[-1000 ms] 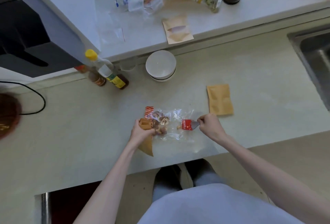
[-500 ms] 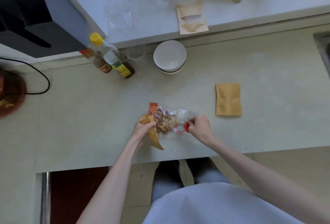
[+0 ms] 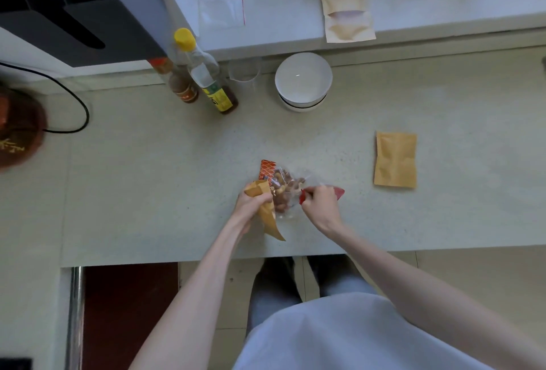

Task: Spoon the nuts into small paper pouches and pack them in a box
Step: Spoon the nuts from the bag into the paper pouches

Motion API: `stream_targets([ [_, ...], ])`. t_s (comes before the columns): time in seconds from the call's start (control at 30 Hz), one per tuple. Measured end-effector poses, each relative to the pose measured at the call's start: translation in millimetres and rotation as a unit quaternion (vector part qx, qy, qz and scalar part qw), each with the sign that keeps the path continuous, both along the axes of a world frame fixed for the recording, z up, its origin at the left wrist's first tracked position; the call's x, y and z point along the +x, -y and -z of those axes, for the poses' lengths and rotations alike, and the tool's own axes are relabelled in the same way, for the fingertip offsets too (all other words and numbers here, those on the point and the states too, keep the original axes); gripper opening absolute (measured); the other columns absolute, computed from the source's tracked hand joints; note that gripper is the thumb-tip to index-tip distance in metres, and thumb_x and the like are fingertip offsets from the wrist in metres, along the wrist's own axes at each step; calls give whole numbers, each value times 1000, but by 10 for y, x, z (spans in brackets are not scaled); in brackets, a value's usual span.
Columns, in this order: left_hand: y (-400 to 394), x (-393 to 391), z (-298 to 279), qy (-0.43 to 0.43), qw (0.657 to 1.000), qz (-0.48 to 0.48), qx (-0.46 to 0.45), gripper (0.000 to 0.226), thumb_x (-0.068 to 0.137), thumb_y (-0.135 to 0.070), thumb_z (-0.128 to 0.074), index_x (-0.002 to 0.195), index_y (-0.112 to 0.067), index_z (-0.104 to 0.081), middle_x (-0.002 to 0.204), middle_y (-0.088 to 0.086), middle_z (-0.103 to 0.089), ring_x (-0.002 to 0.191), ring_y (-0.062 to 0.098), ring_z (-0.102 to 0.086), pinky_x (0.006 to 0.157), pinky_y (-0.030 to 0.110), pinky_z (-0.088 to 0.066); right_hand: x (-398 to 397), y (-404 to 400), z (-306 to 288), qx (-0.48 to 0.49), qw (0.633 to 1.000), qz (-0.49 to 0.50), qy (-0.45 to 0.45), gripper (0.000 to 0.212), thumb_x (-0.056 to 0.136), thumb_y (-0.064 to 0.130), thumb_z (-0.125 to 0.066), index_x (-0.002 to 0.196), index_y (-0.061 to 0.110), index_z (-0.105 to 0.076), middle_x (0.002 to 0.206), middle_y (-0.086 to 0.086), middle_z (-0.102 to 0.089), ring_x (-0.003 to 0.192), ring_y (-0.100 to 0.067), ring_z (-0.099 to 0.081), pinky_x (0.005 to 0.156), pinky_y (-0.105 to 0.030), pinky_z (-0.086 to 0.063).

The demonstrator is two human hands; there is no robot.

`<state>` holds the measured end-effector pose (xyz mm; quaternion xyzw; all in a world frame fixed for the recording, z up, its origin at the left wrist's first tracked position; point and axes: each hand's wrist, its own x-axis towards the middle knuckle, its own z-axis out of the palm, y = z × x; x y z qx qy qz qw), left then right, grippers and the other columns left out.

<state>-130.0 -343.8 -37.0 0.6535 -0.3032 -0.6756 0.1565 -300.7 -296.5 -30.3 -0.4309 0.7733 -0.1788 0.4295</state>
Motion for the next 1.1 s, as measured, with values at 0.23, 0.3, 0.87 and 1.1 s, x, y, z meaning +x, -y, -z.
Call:
stream_targets([
  [0.23, 7, 170, 71, 1, 1000, -4, 7, 18, 76, 0, -65, 86, -14, -61, 67, -2, -64, 57, 11, -64, 54, 25, -53, -61, -21, 224, 97, 975, 143, 141, 18, 79, -7, -50, 73, -8, -67, 67, -9, -55, 64, -16, -49, 57, -29, -39],
  [0.3, 10, 214, 92, -9, 1000, 0, 15, 16, 72, -3, -66, 82, -14, -62, 68, 0, -65, 58, 14, -65, 57, 28, -55, -69, -53, 268, 105, 968, 167, 156, 17, 79, -7, -51, 68, -2, -63, 69, -10, -55, 66, -19, -51, 59, -32, -40],
  [0.87, 102, 368, 115, 32, 999, 25, -1, 18, 78, -4, -68, 95, -8, -70, 91, 13, -69, 83, 26, -64, 89, 49, -54, -412, -432, 165, 41, 934, 314, 165, 21, 94, 5, -53, 91, 10, -73, 55, 1, -53, 51, -10, -42, 49, -19, -34],
  [1.1, 66, 330, 74, 64, 997, 34, -20, 32, 77, -7, -70, 109, -6, -66, 103, 20, -71, 84, 26, -66, 87, 45, -55, -718, -710, 95, 37, 920, 363, 140, 21, 94, 7, -52, 96, 5, -73, 53, -1, -51, 51, -12, -42, 52, -24, -34],
])
